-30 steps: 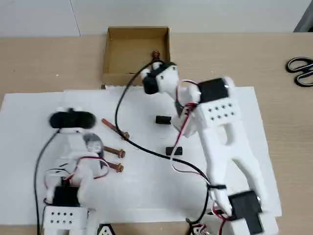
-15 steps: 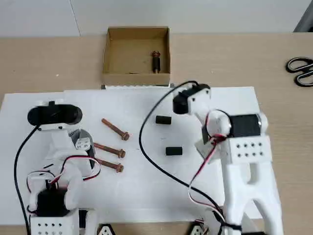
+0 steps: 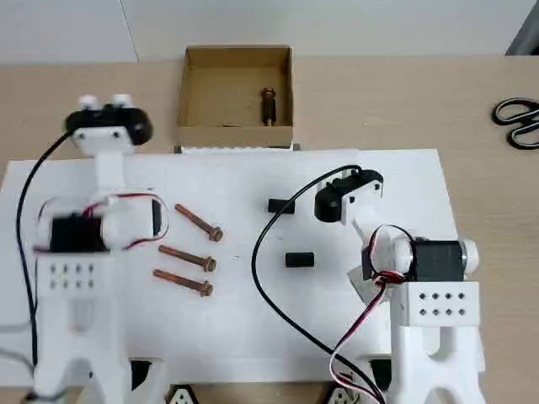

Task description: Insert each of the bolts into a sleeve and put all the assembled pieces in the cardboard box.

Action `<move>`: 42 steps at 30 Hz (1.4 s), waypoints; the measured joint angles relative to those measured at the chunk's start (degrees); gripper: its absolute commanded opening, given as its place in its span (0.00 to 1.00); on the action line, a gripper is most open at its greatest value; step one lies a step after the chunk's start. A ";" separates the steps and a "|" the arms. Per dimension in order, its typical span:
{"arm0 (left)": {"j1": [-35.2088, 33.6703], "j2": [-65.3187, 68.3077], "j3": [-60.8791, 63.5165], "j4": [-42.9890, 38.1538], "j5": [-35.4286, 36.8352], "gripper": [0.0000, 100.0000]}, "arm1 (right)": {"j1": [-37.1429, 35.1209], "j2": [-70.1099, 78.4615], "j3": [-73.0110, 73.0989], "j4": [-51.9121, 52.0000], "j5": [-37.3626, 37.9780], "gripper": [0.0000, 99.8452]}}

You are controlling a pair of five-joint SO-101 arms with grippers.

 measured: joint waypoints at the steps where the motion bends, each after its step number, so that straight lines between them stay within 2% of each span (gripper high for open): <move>1: 0.88 2.02 -0.79 2.29 -3.78 0.01 | 0.35 0.00 0.00 0.00 0.00 0.01; 5: 4.13 5.10 -0.88 7.38 -18.64 0.01 | 1.23 0.00 0.00 0.00 0.00 0.01; 14: 5.36 5.10 -0.88 9.41 -54.42 0.01 | 1.67 0.00 0.00 0.00 0.00 0.01; 21: 6.07 5.10 -0.18 9.67 -72.70 0.01 | 1.67 0.00 0.00 0.00 0.00 0.01; 23: 6.95 5.10 1.76 9.67 -75.34 0.01 | 1.58 0.00 0.35 0.00 0.00 0.01; 29: 9.05 5.01 4.57 9.49 -76.40 0.01 | 1.67 -0.35 3.16 -0.09 0.18 0.01; 33: 9.49 5.01 4.92 6.95 -76.40 0.01 | 1.76 -0.53 4.75 -0.44 0.62 0.01; 37: 9.76 5.01 8.09 4.22 -77.01 0.07 | 3.52 -0.53 4.75 -0.70 0.62 0.01; 42: 9.76 5.01 11.78 1.14 -77.27 0.07 | 5.80 -0.88 4.75 -0.70 0.62 0.01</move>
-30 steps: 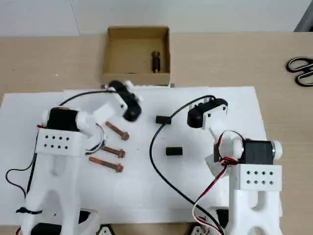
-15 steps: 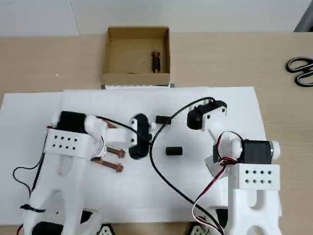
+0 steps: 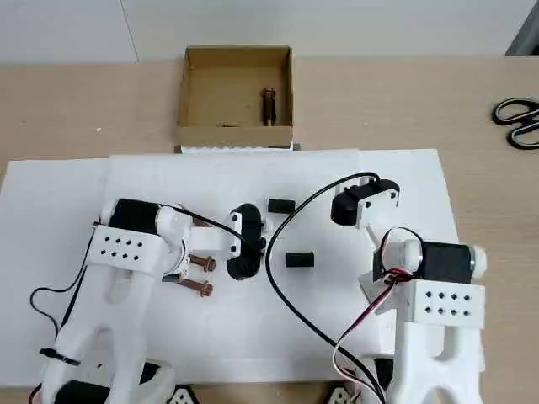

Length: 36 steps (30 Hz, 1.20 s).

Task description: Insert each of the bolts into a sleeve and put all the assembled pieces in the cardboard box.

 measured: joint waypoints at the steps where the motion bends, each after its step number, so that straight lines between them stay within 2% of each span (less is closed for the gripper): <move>1: 0.00 0.00 0.44 -0.62 0.00 0.07 | 0.62 -0.62 0.00 0.00 0.00 0.01; 15: 0.00 0.00 4.84 -10.46 -0.26 0.07 | 8.35 -5.89 -1.14 0.00 2.46 0.01; 27: 0.00 0.00 7.65 -10.73 -0.53 0.07 | 16.44 -5.89 -1.14 0.00 8.26 0.01; 36: 0.00 0.00 8.79 -11.34 -0.53 0.07 | 17.76 -6.15 -1.05 0.00 9.05 0.01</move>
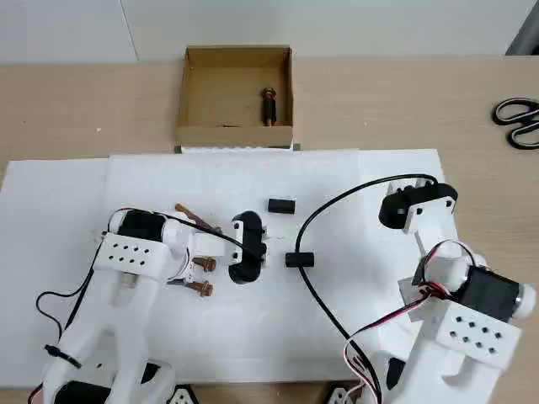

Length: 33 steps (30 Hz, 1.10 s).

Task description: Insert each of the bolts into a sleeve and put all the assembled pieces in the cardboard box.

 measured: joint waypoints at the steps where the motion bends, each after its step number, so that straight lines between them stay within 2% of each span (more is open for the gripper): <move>1: 0.00 0.00 0.35 -0.44 0.00 0.07 | 0.00 -0.09 0.18 0.00 0.00 0.01; 13: 0.00 0.09 1.93 -5.36 0.00 0.07 | 0.00 -0.26 0.44 0.00 0.00 0.01; 18: 0.00 0.09 0.88 -4.84 0.00 0.07 | 0.00 -0.26 0.44 0.00 0.00 0.01; 23: 0.79 1.23 -6.15 1.41 0.44 0.07 | 0.00 -0.26 0.44 0.00 0.00 0.01; 30: 0.88 13.80 -19.96 15.82 0.44 0.07 | 0.00 -0.26 0.44 0.00 0.00 0.01; 33: 0.88 17.85 -21.54 18.29 0.44 0.07 | 0.00 -0.26 0.44 0.00 0.00 0.01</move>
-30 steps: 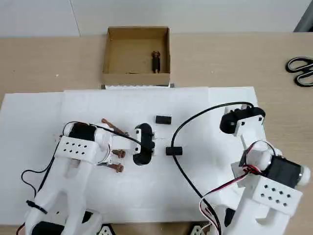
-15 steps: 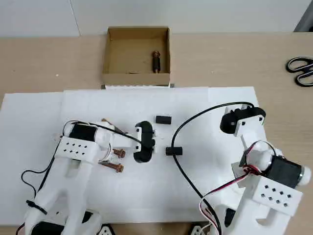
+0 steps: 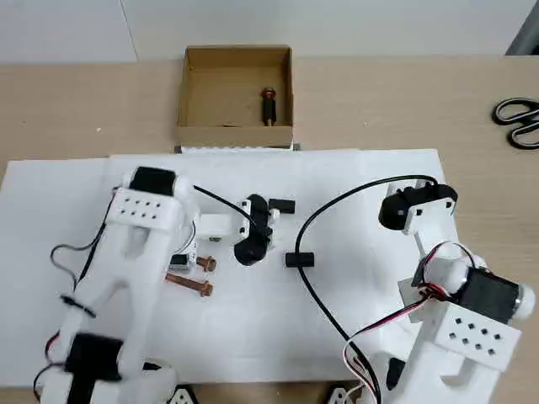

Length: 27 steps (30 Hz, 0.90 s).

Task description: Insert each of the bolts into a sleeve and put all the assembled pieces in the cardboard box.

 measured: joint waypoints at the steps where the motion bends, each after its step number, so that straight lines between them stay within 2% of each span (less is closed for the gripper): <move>1: 0.00 0.97 -0.26 0.18 0.00 0.07 | 0.00 0.00 0.00 0.00 0.00 0.01; 14: 0.00 7.12 -0.35 -4.31 0.00 0.10 | 0.00 0.00 0.00 0.00 0.00 0.01; 27: 0.00 7.91 -0.35 -9.23 0.00 0.11 | 0.00 0.00 0.00 -0.35 0.00 0.02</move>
